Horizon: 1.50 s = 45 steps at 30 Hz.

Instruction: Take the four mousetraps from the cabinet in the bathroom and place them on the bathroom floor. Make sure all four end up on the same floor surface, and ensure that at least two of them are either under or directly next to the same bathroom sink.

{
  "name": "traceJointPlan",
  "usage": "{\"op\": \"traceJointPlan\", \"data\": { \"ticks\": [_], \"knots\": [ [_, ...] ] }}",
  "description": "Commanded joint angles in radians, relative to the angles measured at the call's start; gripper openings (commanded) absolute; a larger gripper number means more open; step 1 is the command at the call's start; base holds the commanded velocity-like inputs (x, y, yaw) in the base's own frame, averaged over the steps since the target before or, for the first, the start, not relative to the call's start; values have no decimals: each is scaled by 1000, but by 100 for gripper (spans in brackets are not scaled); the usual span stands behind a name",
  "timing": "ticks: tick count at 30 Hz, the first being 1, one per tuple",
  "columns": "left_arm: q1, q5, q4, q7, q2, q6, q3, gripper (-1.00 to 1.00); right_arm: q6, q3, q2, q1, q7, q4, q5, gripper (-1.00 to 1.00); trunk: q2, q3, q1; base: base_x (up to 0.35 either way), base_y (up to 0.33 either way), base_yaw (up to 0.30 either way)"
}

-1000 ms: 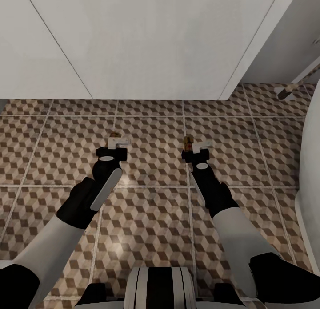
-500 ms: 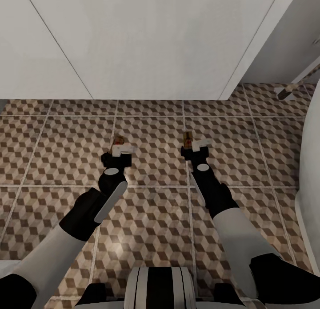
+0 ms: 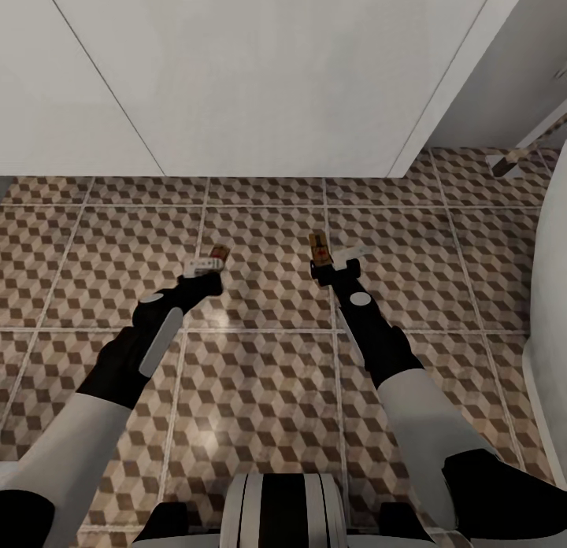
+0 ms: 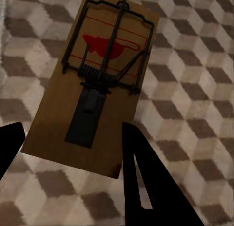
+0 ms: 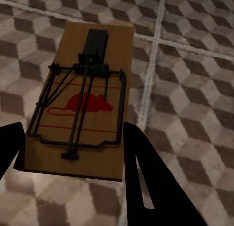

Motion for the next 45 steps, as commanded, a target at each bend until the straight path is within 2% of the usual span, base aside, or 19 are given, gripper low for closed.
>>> {"op": "traceJointPlan", "data": {
  "ticks": [1,7,11,19,26,35,40,45],
  "knots": [
    [0,-11,2,4,2,3,-2,-100,8,2,0,0,-4,-1,7,-100,0,-1,0,0,0,0],
    [0,-129,1,3,3,6,0,-100,14,1,0,0,-8,-1,10,-100,0,-1,0,0,0,0],
    [0,-150,-1,3,3,7,0,-100,16,1,-1,0,-9,-4,11,-100,0,-1,0,0,0,0],
    [0,-158,-4,3,3,8,0,-100,17,1,-1,0,-11,-9,11,-100,0,-1,0,0,0,0],
    [0,-159,-14,3,3,9,0,-100,23,1,0,0,-11,-10,11,-100,-2,-28,3,0,0,0],
    [1,-160,-73,3,3,12,0,-100,24,1,0,0,-11,-14,11,-100,-4,-62,7,0,0,0],
    [1,-160,-143,5,3,44,0,-100,24,1,-1,0,-11,-15,11,-100,-5,-82,9,0,0,0],
    [1,-160,-165,4,3,68,0,-100,24,1,-1,0,-11,-15,11,-100,-6,-101,12,0,0,0]
  ]
}}
